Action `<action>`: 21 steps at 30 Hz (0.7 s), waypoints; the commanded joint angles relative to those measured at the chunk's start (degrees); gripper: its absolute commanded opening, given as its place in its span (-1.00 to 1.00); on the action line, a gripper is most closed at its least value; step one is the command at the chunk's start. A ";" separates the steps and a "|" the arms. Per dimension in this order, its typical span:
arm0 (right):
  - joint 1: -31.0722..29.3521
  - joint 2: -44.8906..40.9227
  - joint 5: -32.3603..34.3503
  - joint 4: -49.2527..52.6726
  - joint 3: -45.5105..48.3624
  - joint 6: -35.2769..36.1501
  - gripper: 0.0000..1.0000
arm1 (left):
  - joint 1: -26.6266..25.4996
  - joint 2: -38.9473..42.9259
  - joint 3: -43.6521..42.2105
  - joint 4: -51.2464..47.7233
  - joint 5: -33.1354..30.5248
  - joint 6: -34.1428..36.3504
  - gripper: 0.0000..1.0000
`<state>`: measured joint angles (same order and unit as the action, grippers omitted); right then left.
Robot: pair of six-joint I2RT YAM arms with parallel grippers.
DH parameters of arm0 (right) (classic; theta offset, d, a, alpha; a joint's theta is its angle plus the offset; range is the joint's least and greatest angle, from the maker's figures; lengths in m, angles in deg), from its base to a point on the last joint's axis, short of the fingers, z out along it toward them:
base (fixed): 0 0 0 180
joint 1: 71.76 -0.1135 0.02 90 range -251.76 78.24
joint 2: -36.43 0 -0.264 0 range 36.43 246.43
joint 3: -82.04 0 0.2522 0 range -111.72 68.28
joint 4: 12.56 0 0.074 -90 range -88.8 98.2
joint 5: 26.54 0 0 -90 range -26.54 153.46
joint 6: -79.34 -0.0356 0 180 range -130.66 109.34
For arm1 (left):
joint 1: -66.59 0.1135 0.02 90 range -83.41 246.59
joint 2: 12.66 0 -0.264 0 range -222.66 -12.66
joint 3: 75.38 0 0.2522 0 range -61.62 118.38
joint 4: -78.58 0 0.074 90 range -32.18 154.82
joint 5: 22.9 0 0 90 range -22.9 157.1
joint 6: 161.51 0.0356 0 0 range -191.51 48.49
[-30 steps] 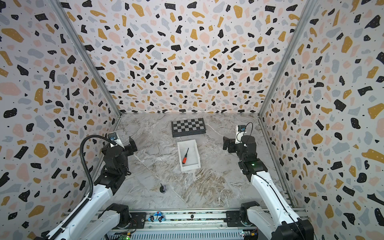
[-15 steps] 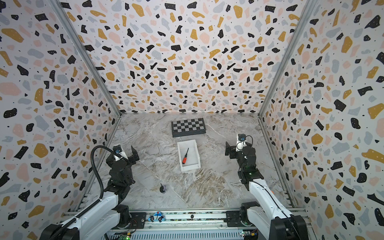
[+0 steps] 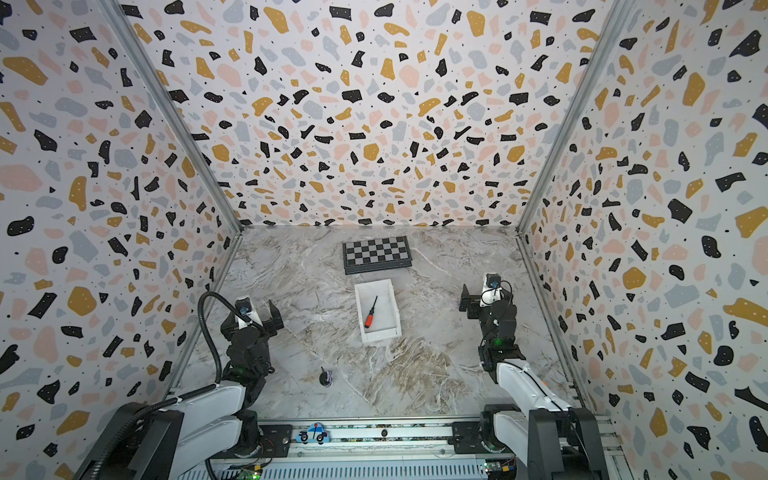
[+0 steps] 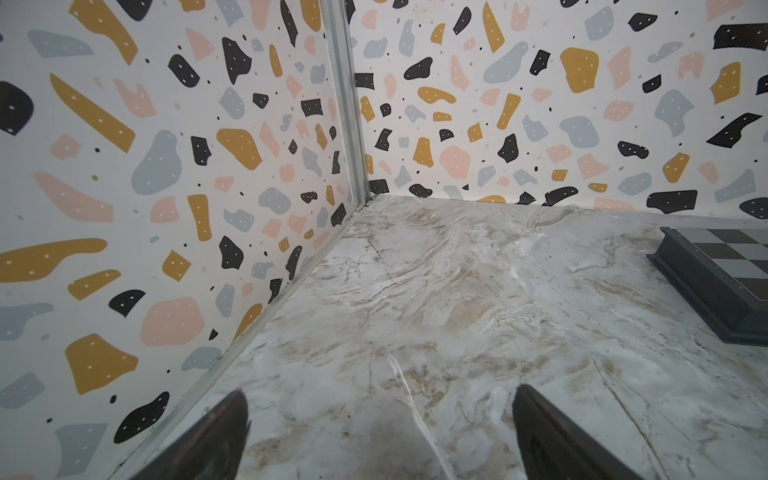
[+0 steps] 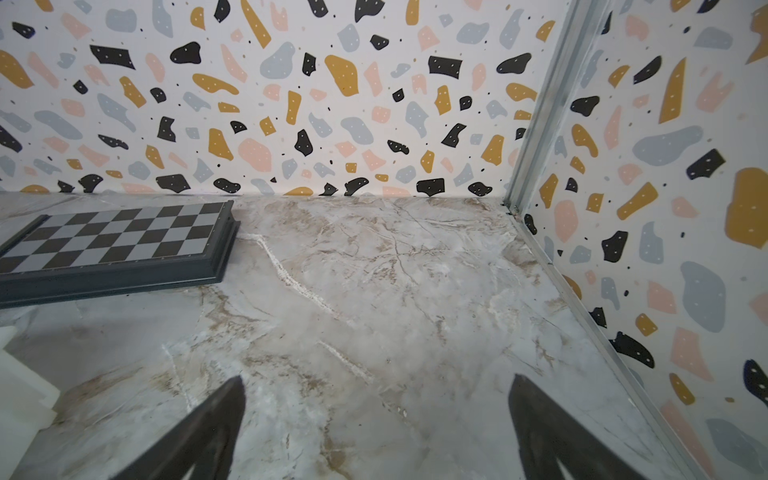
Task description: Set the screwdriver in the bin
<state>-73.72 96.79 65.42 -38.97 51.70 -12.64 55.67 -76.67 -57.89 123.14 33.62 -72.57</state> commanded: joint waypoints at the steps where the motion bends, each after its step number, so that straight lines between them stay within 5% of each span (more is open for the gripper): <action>1: 1.52 -0.81 -0.02 -5.23 2.22 -1.12 0.98 | 0.28 -2.32 -0.32 9.39 0.99 -0.01 0.99; 12: 2.17 10.43 -7.22 -13.97 2.21 -1.89 0.98 | 0.33 -15.19 -1.52 23.48 4.79 1.50 0.99; 21: -0.90 20.76 -3.74 -21.43 1.33 2.61 0.98 | 0.45 -15.48 2.87 15.24 9.64 3.08 1.00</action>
<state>-73.24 115.52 60.24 -54.57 54.06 -12.33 55.67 -92.12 -56.15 137.33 41.76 -70.49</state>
